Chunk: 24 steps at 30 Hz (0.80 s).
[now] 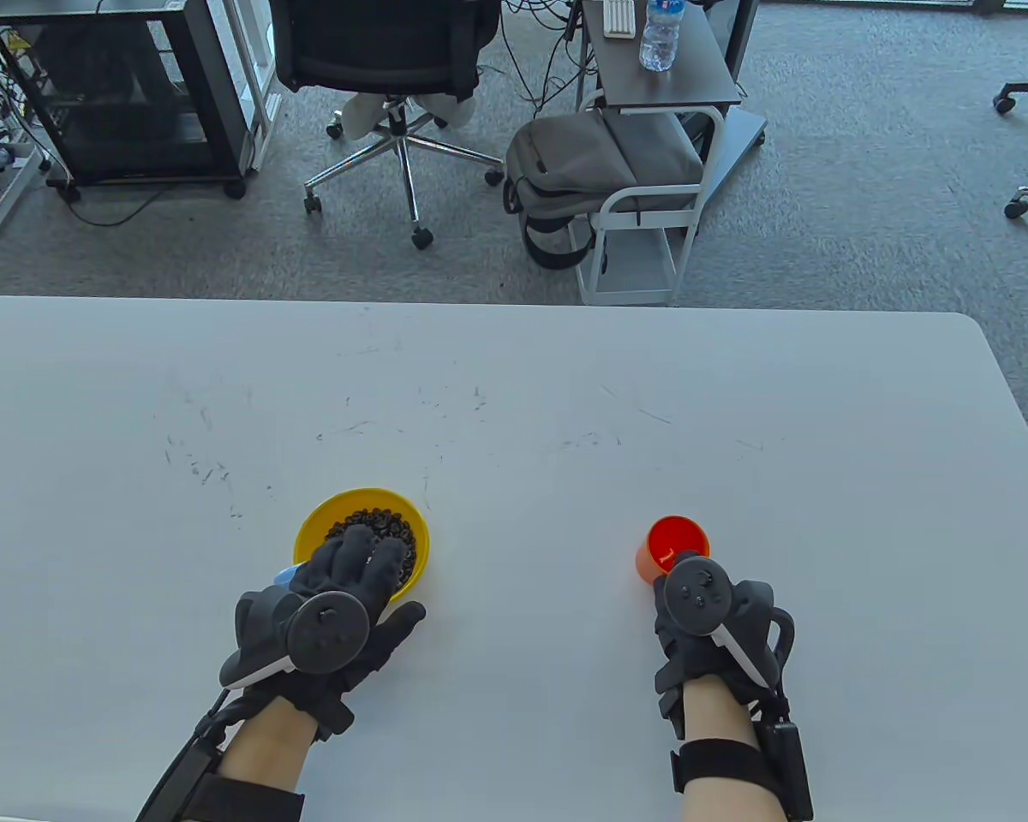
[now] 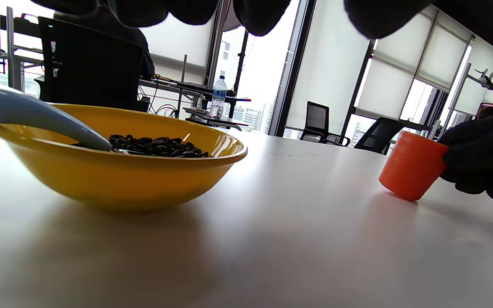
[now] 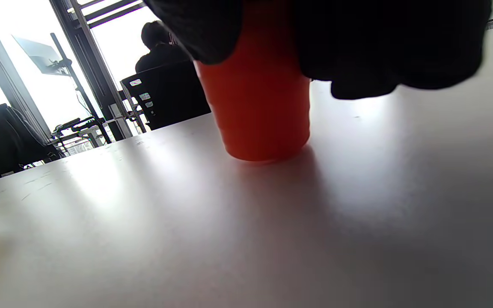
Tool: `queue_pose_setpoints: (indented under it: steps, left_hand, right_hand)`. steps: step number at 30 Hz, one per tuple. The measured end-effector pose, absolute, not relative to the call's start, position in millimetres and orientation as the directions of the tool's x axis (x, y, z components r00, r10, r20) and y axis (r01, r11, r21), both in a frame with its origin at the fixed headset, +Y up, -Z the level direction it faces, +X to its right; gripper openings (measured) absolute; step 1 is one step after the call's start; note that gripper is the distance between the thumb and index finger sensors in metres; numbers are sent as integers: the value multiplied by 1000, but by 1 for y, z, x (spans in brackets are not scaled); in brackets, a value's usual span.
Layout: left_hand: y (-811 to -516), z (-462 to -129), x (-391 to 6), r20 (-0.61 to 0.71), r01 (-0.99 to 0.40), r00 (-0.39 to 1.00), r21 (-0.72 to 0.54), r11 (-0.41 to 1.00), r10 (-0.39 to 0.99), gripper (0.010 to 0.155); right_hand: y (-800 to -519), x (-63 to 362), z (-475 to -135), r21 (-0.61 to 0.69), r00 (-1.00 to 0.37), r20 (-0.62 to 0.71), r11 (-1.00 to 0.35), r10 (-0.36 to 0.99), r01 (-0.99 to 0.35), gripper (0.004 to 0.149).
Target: Scoop coffee beans into a cup using a baby spoon
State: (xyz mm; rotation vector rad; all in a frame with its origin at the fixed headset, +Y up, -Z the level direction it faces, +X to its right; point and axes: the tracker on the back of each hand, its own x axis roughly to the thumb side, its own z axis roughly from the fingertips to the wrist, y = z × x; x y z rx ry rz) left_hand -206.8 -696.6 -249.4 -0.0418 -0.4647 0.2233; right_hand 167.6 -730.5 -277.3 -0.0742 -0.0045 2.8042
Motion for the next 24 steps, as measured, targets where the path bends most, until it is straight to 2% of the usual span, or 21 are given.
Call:
queue_pose_setpoints:
  steps: [4, 8, 16, 24]
  left_hand:
    - [-697, -250, -207, 432, -199, 874, -97, 975, 222, 74]
    - [-697, -251, -208, 427, -205, 875, -100, 974, 228, 74]
    - [-697, -251, -208, 435, -206, 871, -101, 973, 229, 74]
    - [-698, -251, -208, 437, -207, 869, -105, 973, 233, 74]
  right_hand:
    - [-723, 167, -276, -48, -929, -20, -929, 369, -367, 48]
    - [-713, 154, -273, -57, -908, 72, -907, 413, -417, 48]
    - [-700, 88, -259, 9, -868, 365, -933, 337, -359, 48]
    - [-710, 45, -246, 95, -822, 509, -965, 257, -243, 47]
